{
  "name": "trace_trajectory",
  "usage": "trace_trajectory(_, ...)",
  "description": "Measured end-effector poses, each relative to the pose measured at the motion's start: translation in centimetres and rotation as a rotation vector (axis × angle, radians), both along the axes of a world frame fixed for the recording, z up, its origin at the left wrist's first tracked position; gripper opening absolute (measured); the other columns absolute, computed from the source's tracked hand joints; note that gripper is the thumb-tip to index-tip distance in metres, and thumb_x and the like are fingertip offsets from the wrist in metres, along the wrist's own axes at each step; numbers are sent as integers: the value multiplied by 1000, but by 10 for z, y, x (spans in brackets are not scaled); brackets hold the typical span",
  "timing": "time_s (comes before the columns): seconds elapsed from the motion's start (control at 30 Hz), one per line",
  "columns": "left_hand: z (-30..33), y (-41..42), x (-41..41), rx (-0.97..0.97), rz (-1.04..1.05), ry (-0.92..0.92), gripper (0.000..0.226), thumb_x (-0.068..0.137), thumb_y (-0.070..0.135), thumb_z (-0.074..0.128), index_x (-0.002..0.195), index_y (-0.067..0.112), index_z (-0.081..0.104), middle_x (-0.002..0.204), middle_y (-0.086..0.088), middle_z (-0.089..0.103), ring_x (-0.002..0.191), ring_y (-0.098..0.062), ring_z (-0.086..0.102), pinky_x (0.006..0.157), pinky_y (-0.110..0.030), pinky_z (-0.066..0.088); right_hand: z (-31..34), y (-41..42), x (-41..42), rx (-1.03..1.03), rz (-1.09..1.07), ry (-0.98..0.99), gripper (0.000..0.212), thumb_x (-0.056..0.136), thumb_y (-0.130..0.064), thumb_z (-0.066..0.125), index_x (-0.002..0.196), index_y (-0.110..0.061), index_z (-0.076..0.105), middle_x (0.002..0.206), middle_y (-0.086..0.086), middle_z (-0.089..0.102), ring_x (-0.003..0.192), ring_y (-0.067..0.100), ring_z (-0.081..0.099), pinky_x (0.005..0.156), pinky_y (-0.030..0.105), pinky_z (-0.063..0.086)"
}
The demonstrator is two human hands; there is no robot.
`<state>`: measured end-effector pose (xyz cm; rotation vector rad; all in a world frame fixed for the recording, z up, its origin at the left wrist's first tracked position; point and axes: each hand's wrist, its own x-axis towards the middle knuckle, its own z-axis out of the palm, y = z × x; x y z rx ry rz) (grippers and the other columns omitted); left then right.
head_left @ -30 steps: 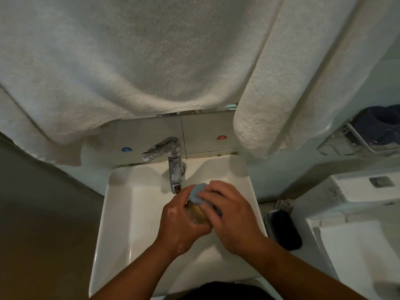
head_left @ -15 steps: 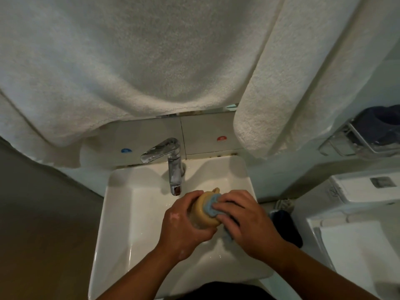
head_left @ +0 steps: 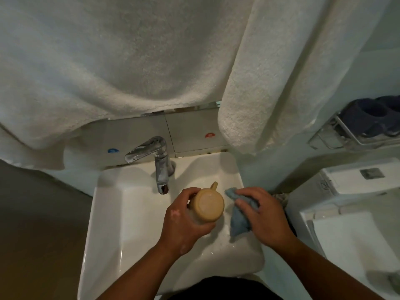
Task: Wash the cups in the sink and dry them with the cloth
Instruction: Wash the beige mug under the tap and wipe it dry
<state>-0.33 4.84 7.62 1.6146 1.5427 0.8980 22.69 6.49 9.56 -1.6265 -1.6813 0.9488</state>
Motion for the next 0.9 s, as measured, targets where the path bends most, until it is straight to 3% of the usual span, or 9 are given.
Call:
trace_trajectory(0.1,-11,-2,5,-22,31,6,89,51,57,92,126,44,45,125,26,55,114,-3,58,90,-26,56,-16,3,24,-134,-169,130,7,93,-27,71,95,-33,71,91,-21,70,86,-8,64,71,7,47)
trace_trajectory(0.2,-18,-4,10,-40,45,23,98,50,54,94,133,44,43,128,26,53,114,-2,56,92,-31,57,-31,7,45,-238,-376,258,6,96,-22,66,97,-24,72,93,-8,72,79,-3,65,62,5,46)
trace_trajectory(0.3,-24,-5,18,-50,32,55,102,51,60,91,139,39,44,133,22,51,118,-6,55,95,-32,55,-43,15,50,-289,-455,389,12,100,-21,61,109,-18,69,101,1,71,90,10,67,73,16,53)
trace_trajectory(0.4,-28,-7,28,-72,17,66,102,53,64,89,140,39,41,135,20,49,121,-6,53,98,-29,53,-52,25,40,-340,-443,440,10,103,-20,55,107,-21,65,101,-1,70,91,11,66,78,23,53)
trace_trajectory(0.53,-28,-9,40,-92,8,64,98,56,51,95,137,40,43,134,18,50,120,-2,52,98,-29,53,-76,32,44,-327,-398,77,10,103,-29,51,107,-23,57,105,4,67,95,21,63,83,32,48)
trace_trajectory(0.6,-27,-10,45,-88,15,69,97,57,45,97,137,37,45,134,17,51,119,-2,52,97,-27,53,-83,29,47,-319,-288,7,20,104,-30,48,123,-24,53,106,2,65,97,20,62,84,32,49)
trace_trajectory(0.67,-26,-11,50,-87,22,73,96,57,45,97,136,40,43,133,18,50,119,1,51,94,-20,51,-90,27,48,-313,-169,-46,37,104,-31,49,140,-24,45,126,7,61,109,22,61,94,37,52)
trace_trajectory(0.77,-26,-13,57,-91,30,77,94,58,45,97,132,48,39,130,27,47,118,9,48,86,-7,46,-92,22,43,-234,-104,-277,57,100,-36,53,152,-27,32,152,8,35,133,27,45,107,42,45)
trace_trajectory(0.9,-25,-14,63,-85,54,86,95,58,43,97,134,45,40,130,32,45,118,12,46,86,-4,45,-92,15,39,-12,80,-516,57,93,-46,60,145,-32,44,155,3,30,138,24,37,107,42,45)
